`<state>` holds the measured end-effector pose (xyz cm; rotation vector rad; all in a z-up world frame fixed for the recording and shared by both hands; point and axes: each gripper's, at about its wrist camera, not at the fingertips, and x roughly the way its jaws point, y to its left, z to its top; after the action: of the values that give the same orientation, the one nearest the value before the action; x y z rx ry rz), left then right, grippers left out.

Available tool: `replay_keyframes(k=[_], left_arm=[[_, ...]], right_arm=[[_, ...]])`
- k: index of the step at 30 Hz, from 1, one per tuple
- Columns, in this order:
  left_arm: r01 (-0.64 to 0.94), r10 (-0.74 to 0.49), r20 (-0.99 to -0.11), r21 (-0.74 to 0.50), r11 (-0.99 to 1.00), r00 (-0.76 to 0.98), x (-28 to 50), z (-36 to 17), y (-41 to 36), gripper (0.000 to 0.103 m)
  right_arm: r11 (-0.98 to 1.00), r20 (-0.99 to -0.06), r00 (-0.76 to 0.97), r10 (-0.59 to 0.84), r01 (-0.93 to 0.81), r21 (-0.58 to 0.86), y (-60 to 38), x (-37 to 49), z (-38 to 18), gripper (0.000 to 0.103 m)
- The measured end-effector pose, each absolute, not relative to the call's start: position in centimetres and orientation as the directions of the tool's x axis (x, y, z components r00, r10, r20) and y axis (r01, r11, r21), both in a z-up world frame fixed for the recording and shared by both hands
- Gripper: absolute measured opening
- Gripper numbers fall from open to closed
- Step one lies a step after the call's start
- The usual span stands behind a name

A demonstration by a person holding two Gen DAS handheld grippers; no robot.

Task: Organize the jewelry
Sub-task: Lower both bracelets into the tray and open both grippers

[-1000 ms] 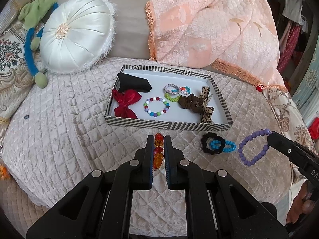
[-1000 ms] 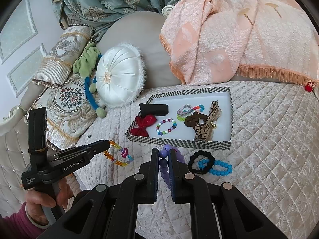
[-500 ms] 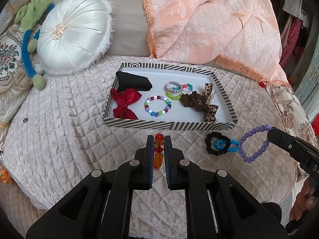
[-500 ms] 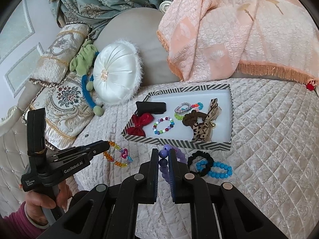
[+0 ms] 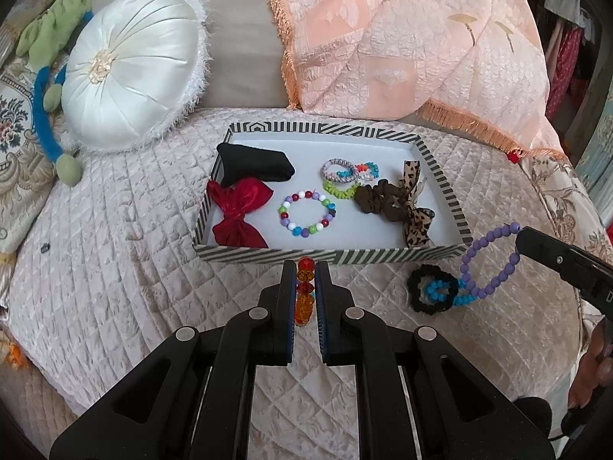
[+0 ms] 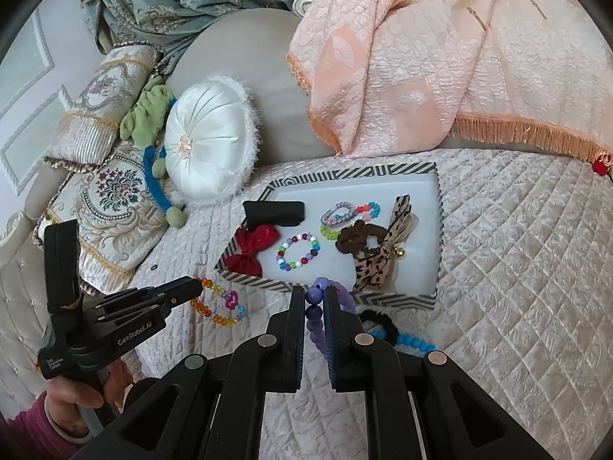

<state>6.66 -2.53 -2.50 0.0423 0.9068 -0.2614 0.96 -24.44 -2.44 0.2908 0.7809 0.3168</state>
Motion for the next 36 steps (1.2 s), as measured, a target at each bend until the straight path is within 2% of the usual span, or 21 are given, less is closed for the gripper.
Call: replay_keyframes(k=[12, 20, 25, 30, 36], left_arm=[[0.263, -0.23, -0.786, -0.09, 0.961, 0.573, 10.5, -1.7, -4.3, 0.008], [0.289, -0.337, -0.793, -0.212, 0.933, 0.507, 14.6, -2.2, -7.7, 0.008], [0.279, -0.398, -0.803, -0.298, 0.913, 0.443, 16.8, -4.2, -9.6, 0.008], [0.238, -0.345, -0.841, -0.265, 0.934, 0.418, 17.7, -7.4, -8.7, 0.008], [0.195, -0.294, -0.865, -0.232, 0.953, 0.407, 18.2, -10.0, -6.6, 0.008]], right_arm=[[0.929, -0.664, 0.662, 0.349, -0.152, 0.337, -25.9, 6.0, -2.2, 0.009], [0.936, -0.674, 0.658, 0.335, -0.153, 0.316, -26.2, 11.9, -1.7, 0.009], [0.934, -0.696, 0.633, 0.339, -0.14, 0.327, -26.1, 16.8, -3.2, 0.009], [0.942, -0.735, 0.598, 0.321, -0.118, 0.315, -25.8, 21.4, -6.4, 0.009], [0.972, -0.796, 0.567, 0.211, -0.037, 0.231, -27.6, 23.7, -9.8, 0.009]])
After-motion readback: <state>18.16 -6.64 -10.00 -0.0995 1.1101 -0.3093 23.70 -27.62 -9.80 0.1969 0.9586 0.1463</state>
